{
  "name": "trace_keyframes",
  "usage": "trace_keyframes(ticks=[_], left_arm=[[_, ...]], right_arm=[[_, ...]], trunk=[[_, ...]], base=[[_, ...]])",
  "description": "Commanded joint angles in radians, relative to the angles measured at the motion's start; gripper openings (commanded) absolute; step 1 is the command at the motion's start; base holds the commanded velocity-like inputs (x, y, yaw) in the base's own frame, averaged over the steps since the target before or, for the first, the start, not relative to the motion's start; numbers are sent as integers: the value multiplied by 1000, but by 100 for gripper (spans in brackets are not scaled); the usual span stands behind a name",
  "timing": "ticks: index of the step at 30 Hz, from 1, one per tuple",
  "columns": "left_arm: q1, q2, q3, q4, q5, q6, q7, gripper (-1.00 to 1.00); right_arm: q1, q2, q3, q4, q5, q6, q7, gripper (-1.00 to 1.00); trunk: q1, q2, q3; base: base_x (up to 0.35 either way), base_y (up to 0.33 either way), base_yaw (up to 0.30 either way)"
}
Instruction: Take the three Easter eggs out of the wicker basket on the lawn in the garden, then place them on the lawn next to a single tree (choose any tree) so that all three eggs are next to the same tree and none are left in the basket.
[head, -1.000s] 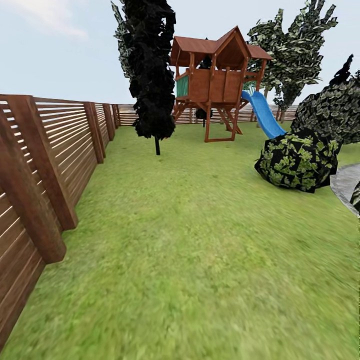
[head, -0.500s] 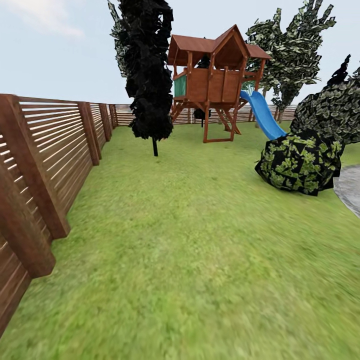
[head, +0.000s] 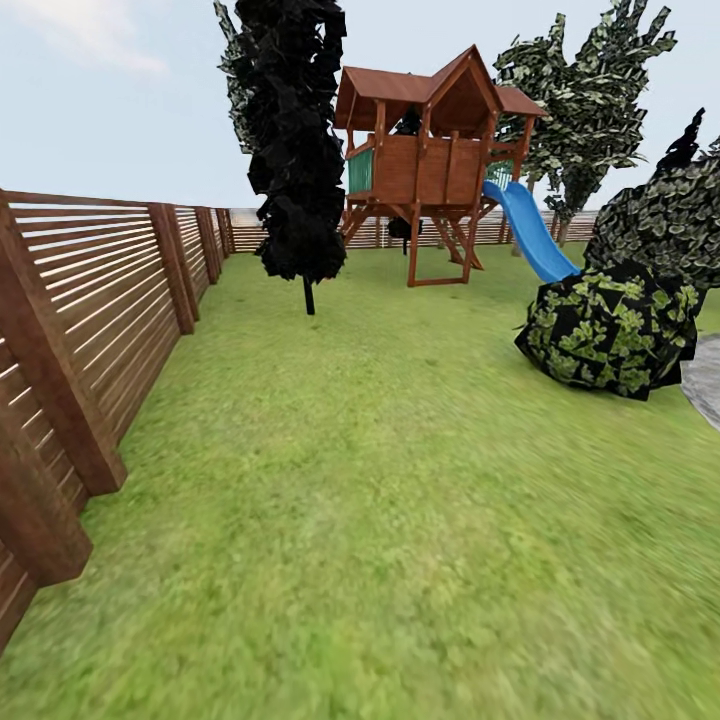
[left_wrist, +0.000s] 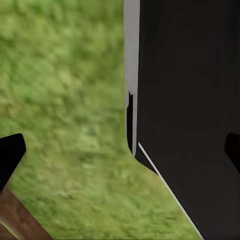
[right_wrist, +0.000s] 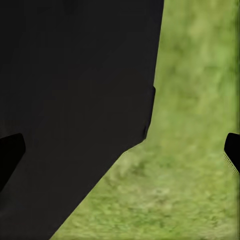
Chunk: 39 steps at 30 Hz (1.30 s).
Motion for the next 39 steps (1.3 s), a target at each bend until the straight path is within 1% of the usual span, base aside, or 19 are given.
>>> trace_keyframes(ticks=[1, 18, 30, 39], left_arm=[[1, 0, 0, -2, -1, 0, -1, 100], [1, 0, 0, -2, -1, 0, -1, 100], [1, 0, 0, -2, -1, 0, -1, 100], [1, 0, 0, -2, -1, 0, -1, 100]], right_arm=[[0, 0, 1, 0, 5, -2, 0, 100], [0, 0, 0, 1, 4, -2, 2, 100], [0, 0, 1, 1, 5, -3, 8, 100], [0, 0, 2, 1, 5, -2, 2, 100]], trunk=[[1, 0, 0], [1, 0, 0], [1, 0, 0], [1, 0, 0]], base=[[334, 0, 0], [334, 0, -2], [334, 0, -203], [334, 0, -28]])
